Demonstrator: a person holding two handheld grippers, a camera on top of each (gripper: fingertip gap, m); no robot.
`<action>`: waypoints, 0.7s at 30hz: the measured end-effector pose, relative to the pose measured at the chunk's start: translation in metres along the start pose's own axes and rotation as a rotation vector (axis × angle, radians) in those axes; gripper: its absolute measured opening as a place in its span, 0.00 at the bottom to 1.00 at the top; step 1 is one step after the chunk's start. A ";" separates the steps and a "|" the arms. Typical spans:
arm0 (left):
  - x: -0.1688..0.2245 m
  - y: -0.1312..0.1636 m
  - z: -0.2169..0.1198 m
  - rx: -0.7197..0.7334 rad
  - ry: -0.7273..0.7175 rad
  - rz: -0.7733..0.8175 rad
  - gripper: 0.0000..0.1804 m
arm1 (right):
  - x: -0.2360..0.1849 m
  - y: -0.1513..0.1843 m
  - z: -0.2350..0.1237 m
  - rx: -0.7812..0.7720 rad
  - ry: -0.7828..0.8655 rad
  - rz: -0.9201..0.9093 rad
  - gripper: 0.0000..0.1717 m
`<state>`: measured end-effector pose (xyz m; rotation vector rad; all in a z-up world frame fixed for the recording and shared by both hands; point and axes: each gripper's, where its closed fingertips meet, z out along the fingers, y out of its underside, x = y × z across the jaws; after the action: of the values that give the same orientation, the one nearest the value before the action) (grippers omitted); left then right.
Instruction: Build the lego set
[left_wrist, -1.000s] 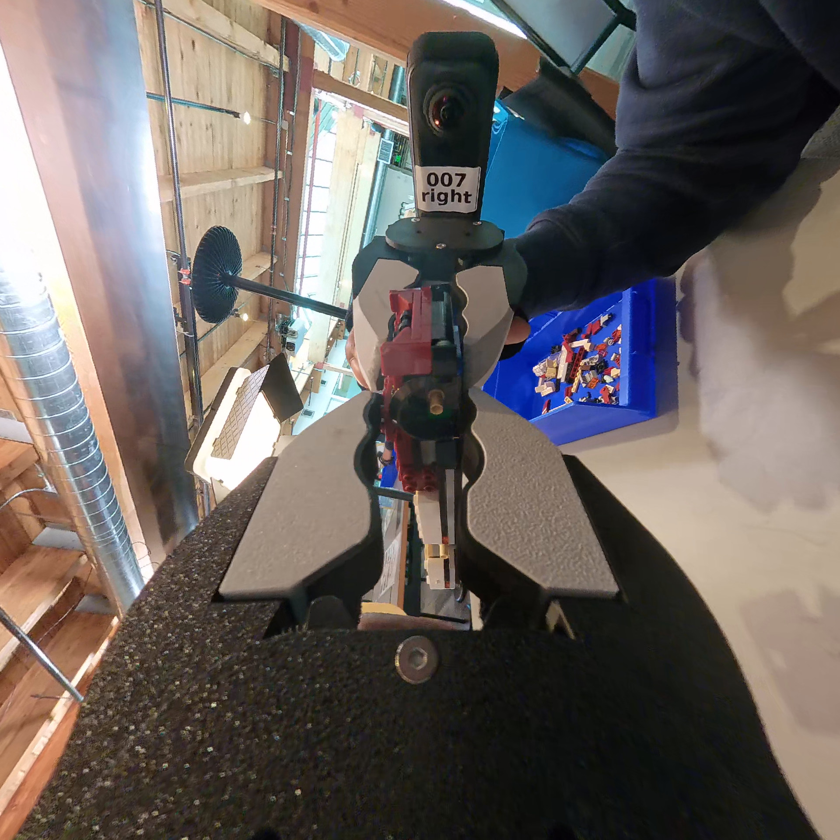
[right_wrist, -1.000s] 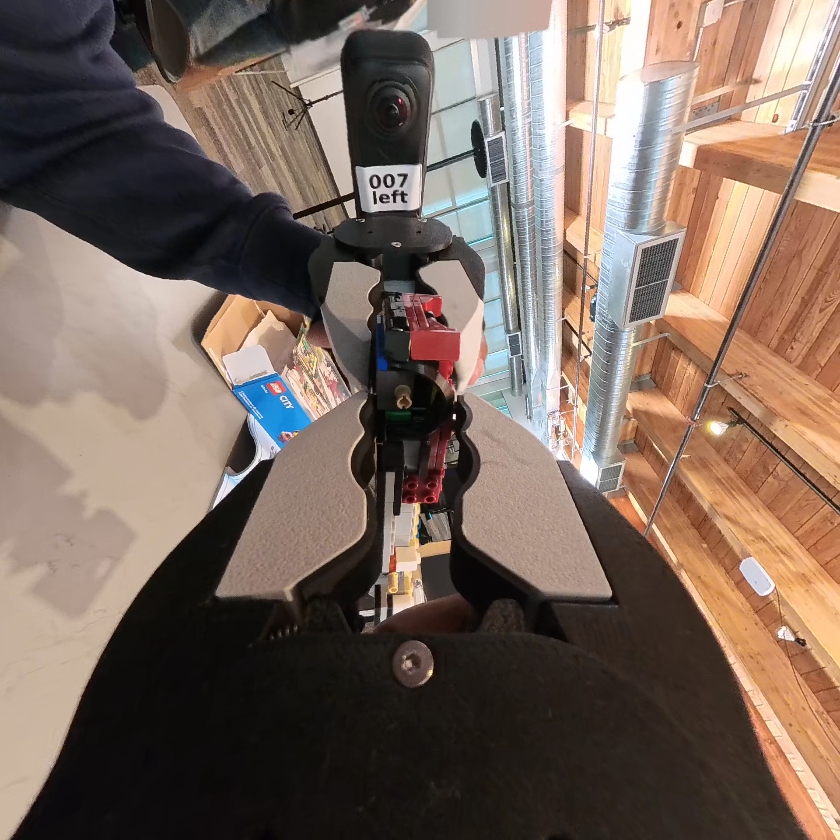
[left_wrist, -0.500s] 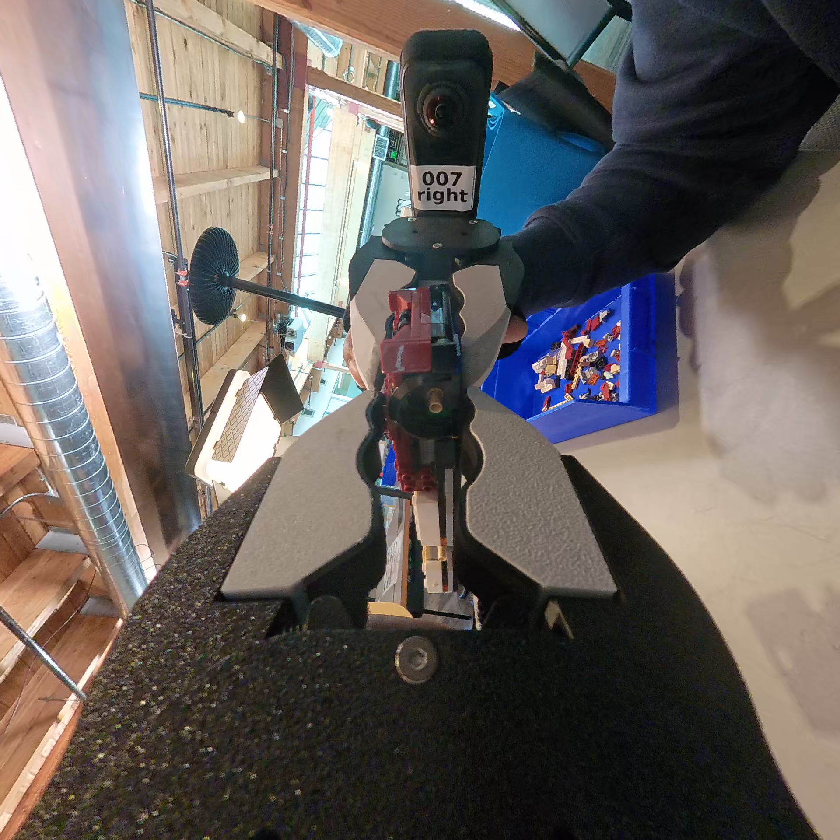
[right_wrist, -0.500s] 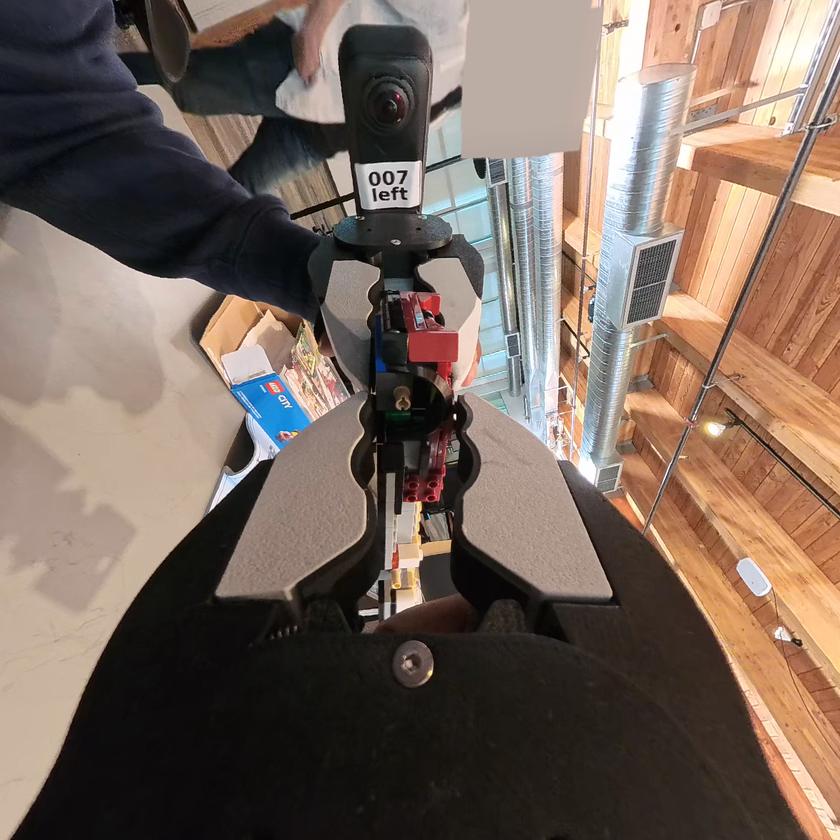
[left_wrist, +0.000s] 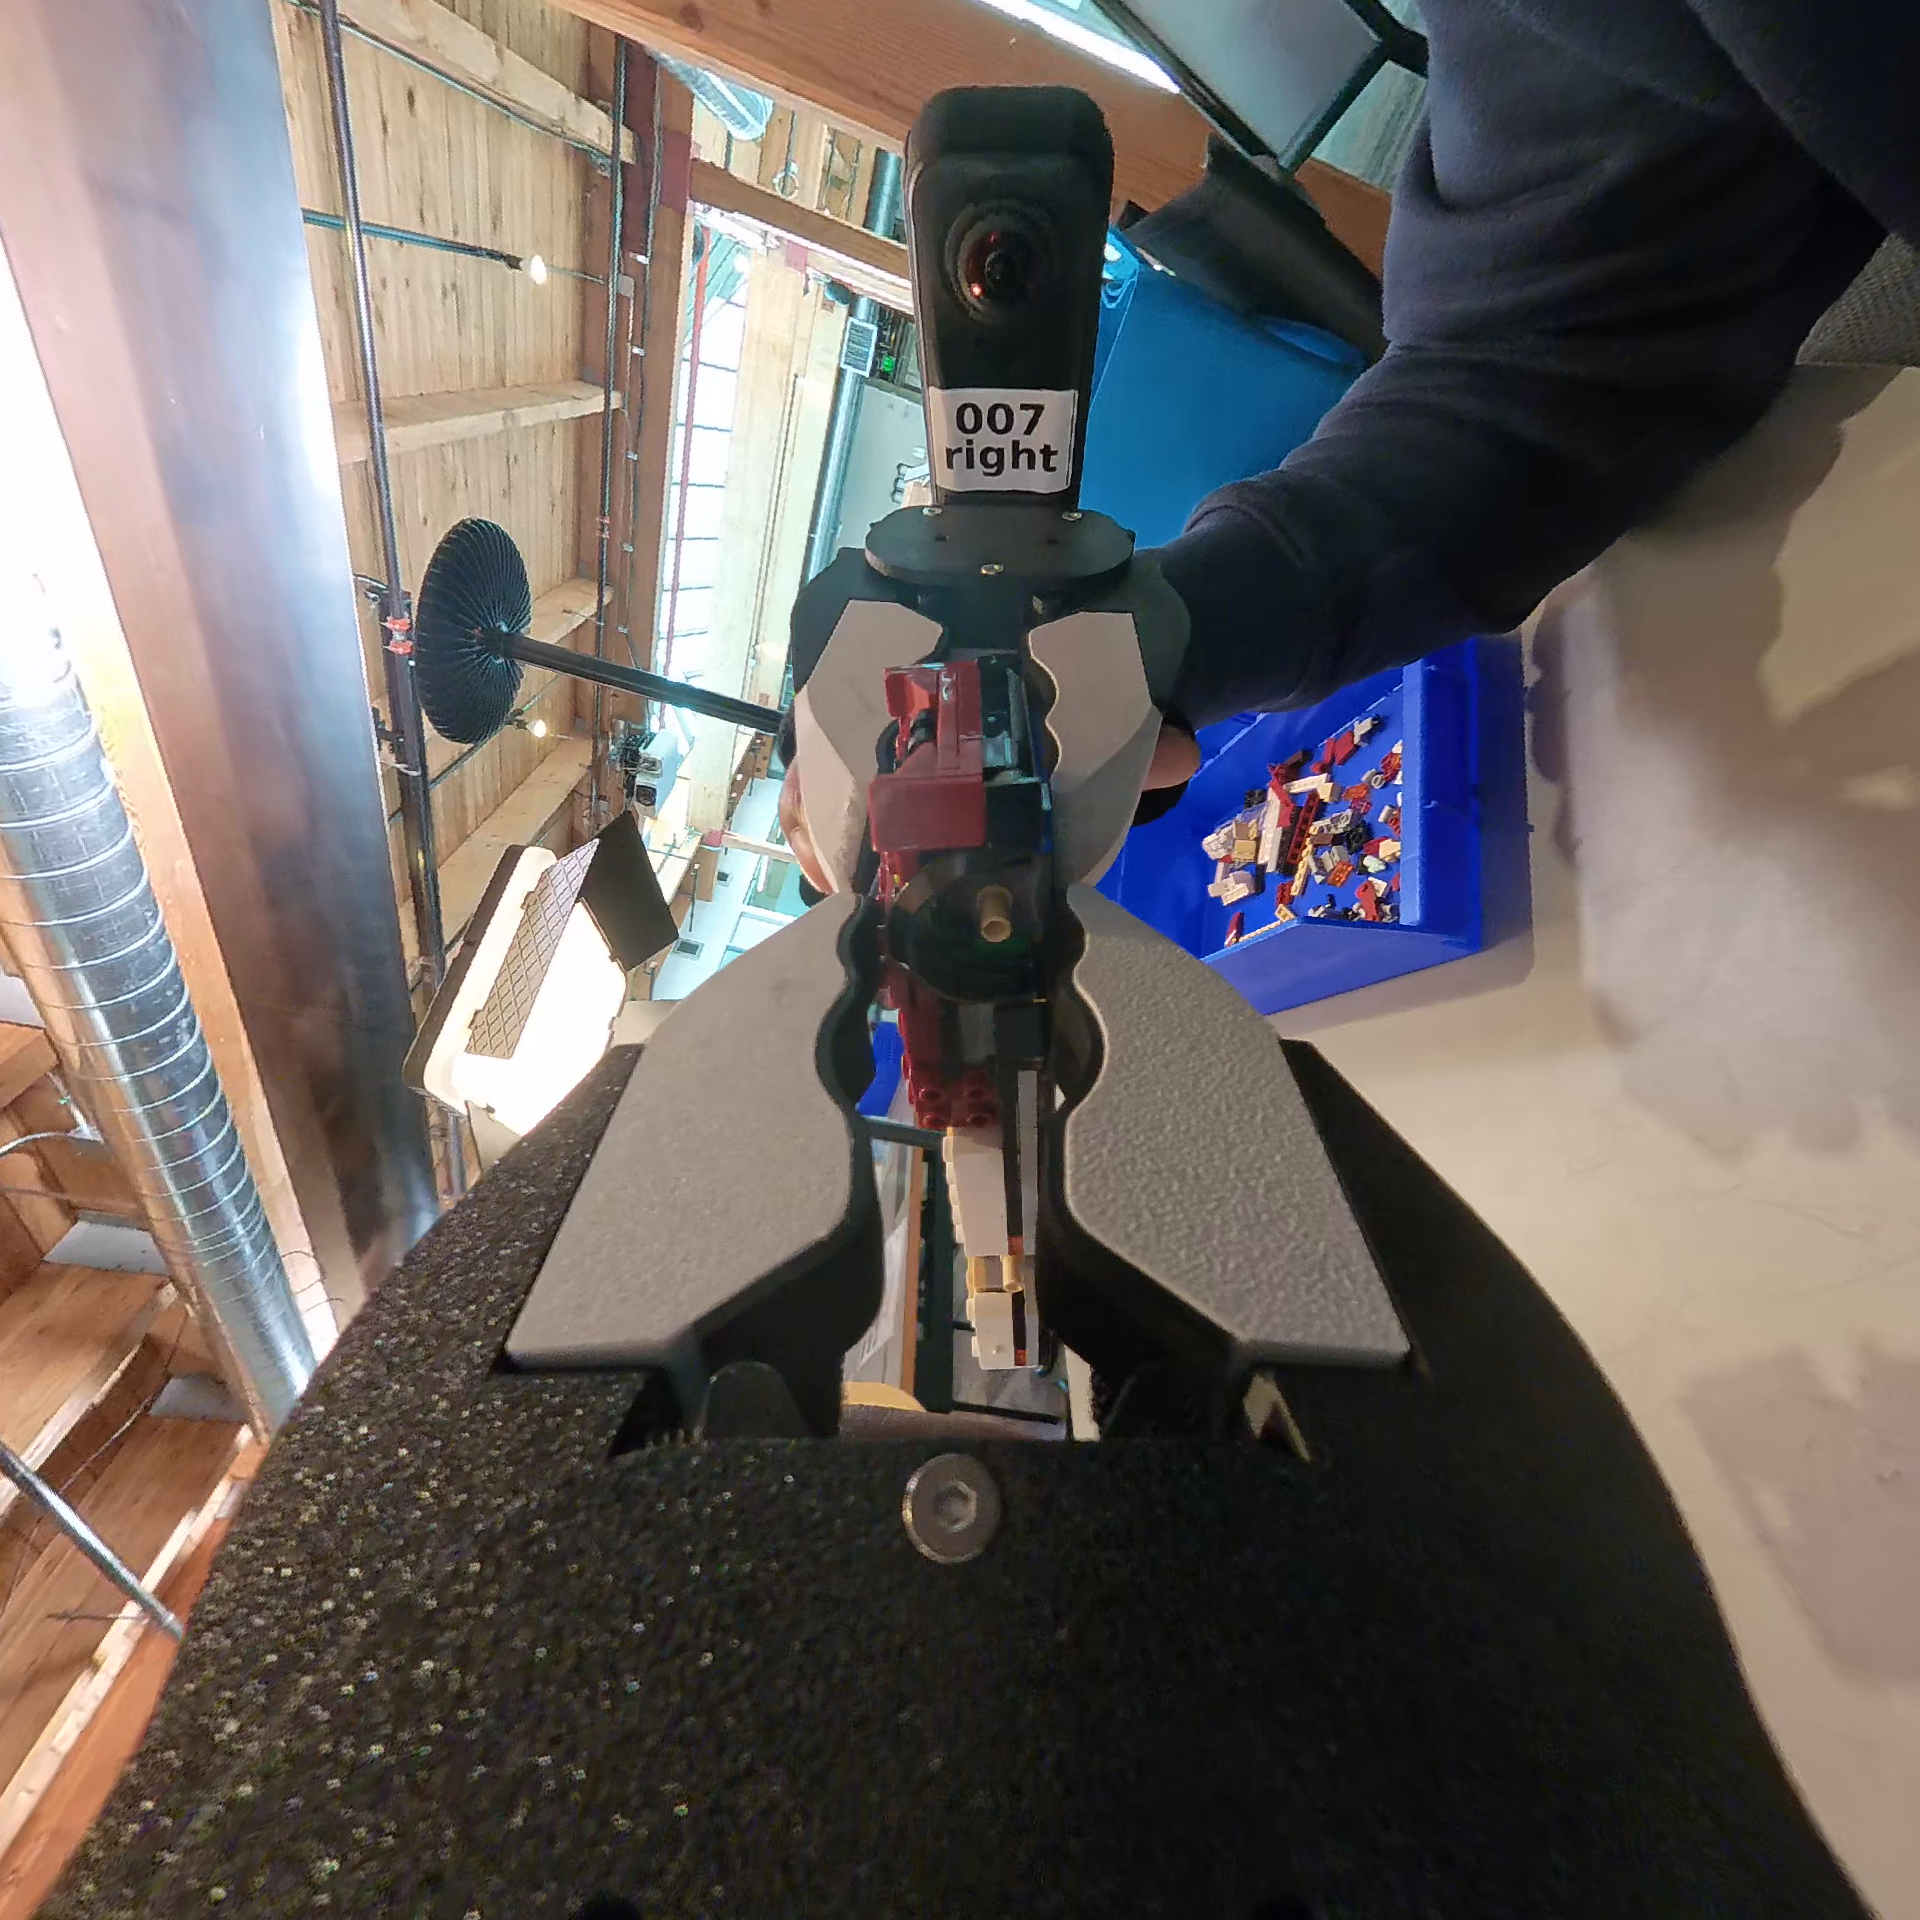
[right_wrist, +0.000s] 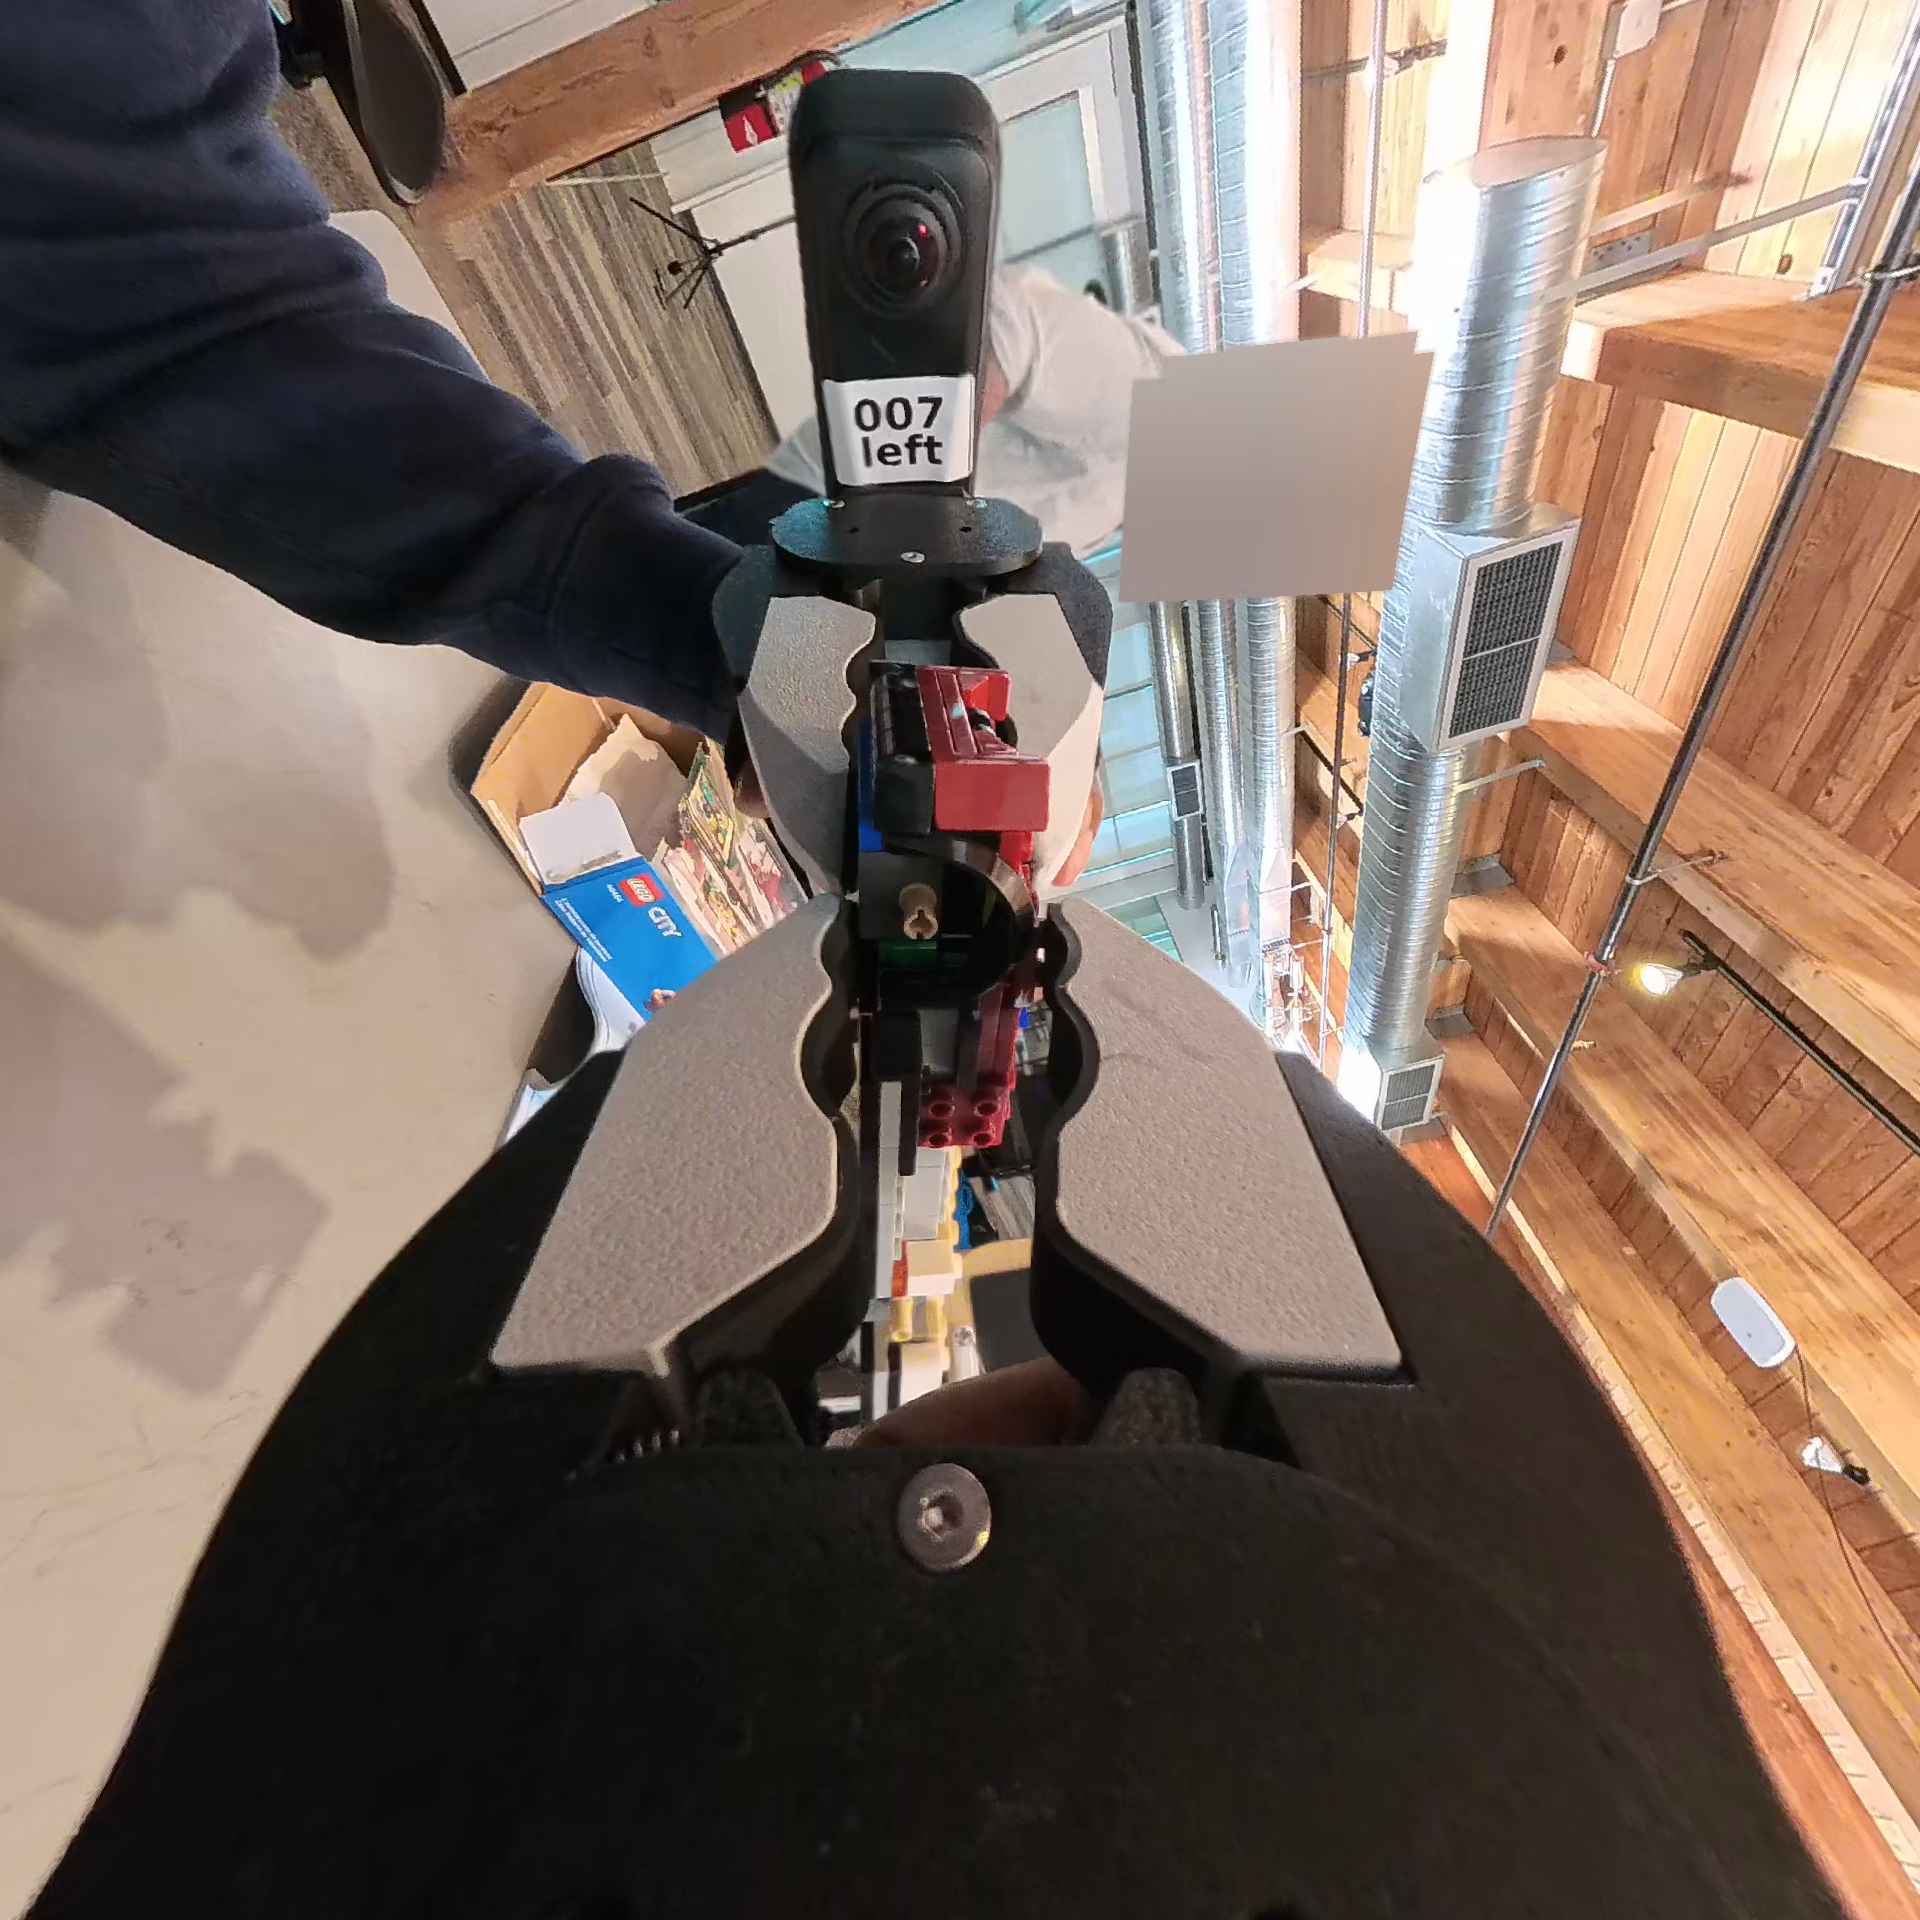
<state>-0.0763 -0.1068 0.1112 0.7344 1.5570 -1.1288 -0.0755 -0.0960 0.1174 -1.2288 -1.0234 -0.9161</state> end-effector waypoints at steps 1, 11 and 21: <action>-0.002 0.000 0.001 -0.002 -0.007 0.008 0.17 | 0.001 0.001 0.000 -0.003 0.004 -0.002 0.20; -0.002 0.006 0.007 -0.017 -0.037 0.036 0.17 | 0.002 -0.001 -0.003 0.007 -0.004 0.034 0.22; 0.003 0.008 0.009 -0.049 -0.034 0.075 0.17 | 0.005 0.011 -0.007 -0.015 -0.017 0.086 0.25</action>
<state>-0.0661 -0.1126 0.1059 0.7309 1.5109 -1.0403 -0.0627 -0.1016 0.1185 -1.2854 -0.9715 -0.8497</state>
